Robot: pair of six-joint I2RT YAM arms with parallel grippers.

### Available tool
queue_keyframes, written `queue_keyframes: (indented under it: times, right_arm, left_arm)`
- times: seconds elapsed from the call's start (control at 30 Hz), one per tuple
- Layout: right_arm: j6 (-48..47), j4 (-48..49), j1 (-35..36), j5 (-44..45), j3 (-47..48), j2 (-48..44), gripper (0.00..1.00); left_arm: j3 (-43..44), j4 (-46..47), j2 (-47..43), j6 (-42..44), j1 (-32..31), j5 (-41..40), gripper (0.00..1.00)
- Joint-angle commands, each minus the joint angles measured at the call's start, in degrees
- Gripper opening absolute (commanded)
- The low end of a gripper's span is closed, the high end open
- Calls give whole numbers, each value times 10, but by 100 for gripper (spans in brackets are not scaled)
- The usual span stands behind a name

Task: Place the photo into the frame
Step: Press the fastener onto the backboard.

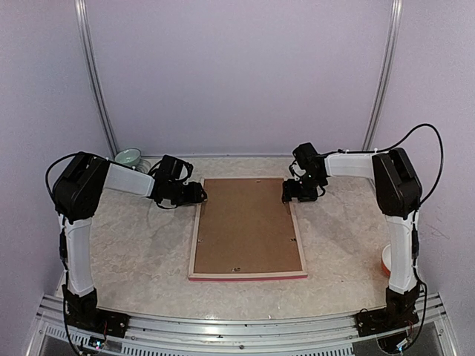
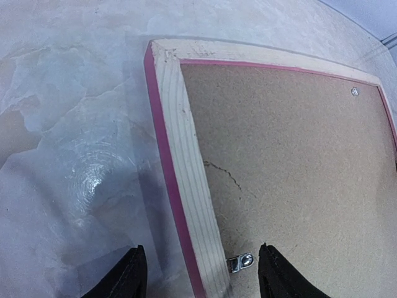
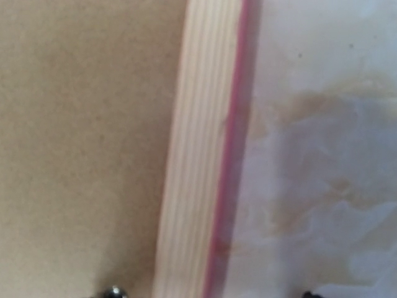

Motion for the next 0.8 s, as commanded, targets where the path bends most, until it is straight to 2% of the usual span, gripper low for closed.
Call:
queue_keyframes:
  times: [0.0,0.4,0.77]
  right_arm:
    - [-7,-13,-5,-4,1,16,70]
    - [-12,-22,-5,7,-2,18,64]
    - [-13,-22,-5,9,-5,21,53]
  left_arm:
    - [-4,10,8,0,3,6,61]
    - [-4,10,8,1,3,7,61]
    - [-4,10,7,2,4,7,61]
